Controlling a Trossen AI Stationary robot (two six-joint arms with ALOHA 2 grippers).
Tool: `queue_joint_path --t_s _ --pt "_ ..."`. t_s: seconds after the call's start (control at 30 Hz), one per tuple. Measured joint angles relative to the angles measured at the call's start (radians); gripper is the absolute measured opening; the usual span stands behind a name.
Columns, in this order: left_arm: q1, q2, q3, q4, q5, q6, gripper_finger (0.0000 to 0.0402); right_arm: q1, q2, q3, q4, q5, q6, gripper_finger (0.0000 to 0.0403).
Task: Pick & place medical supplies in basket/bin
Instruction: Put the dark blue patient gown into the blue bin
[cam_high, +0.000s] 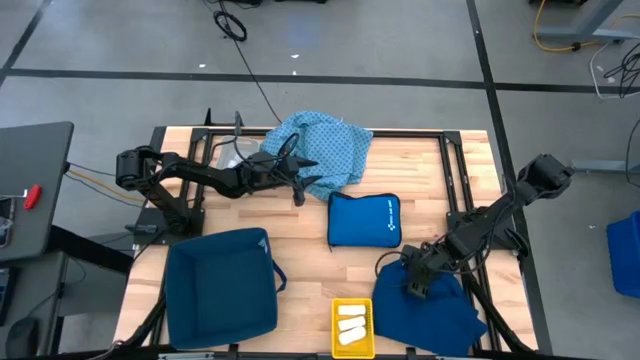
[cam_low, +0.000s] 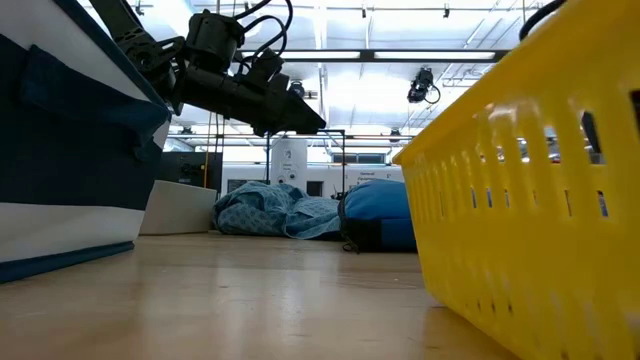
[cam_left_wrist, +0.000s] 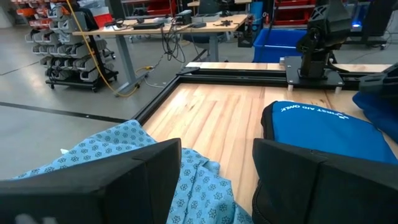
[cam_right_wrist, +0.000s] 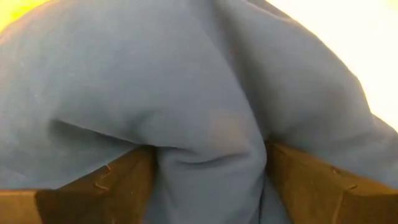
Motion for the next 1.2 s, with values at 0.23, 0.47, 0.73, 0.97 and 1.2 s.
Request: queue_joint_path --t_s 0.23,0.47,0.73,0.97,1.2 --pt "0.000 0.000 0.000 0.009 -0.012 0.000 0.0204 -0.006 0.007 0.008 -0.032 0.001 0.026 0.0196" --pt "0.000 0.000 0.000 0.031 -0.019 0.000 0.0204 0.003 0.015 0.040 -0.030 -0.019 -0.008 0.0022" --pt "0.000 0.000 0.000 0.058 -0.018 0.003 0.0204 0.014 0.016 0.183 -0.028 0.019 -0.163 0.0019" --pt "0.000 0.000 0.000 0.062 -0.018 0.004 0.0204 0.025 0.014 0.426 -0.264 0.198 -0.291 0.0019" --pt "0.000 0.000 0.000 0.089 -0.005 0.005 0.0204 0.043 0.012 0.638 -0.554 0.360 -0.327 0.0019"
